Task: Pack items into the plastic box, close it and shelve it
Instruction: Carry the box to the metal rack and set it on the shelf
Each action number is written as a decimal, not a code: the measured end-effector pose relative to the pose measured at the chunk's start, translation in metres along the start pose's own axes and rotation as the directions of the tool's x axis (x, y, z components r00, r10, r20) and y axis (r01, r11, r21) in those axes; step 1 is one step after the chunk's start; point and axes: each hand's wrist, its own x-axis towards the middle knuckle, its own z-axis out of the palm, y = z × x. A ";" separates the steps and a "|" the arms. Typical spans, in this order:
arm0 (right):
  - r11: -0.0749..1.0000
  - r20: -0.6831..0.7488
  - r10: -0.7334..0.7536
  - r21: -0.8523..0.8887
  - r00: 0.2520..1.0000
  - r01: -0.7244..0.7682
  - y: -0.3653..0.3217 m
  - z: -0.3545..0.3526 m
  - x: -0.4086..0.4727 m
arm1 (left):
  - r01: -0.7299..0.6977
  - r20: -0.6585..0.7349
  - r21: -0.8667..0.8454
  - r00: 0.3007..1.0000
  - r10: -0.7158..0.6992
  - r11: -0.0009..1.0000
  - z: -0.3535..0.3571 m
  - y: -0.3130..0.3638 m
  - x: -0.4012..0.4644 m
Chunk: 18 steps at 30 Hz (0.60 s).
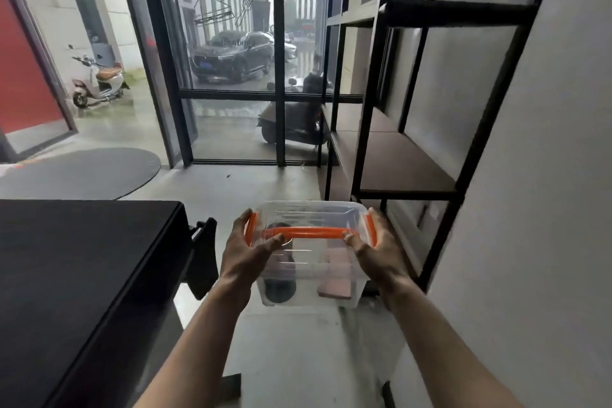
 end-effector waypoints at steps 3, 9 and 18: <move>1.000 0.033 -0.011 -0.025 0.999 0.012 0.001 0.022 0.074 | -0.009 -0.044 0.017 0.999 0.009 1.000 0.009 -0.008 0.068; 0.999 0.103 -0.044 -0.024 0.994 0.046 0.012 0.089 0.228 | -0.028 -0.095 0.025 0.995 0.030 0.999 0.015 -0.031 0.232; 0.998 0.096 -0.059 0.007 0.994 0.058 -0.030 0.186 0.483 | -0.030 -0.106 0.029 0.994 0.033 0.999 0.017 -0.013 0.504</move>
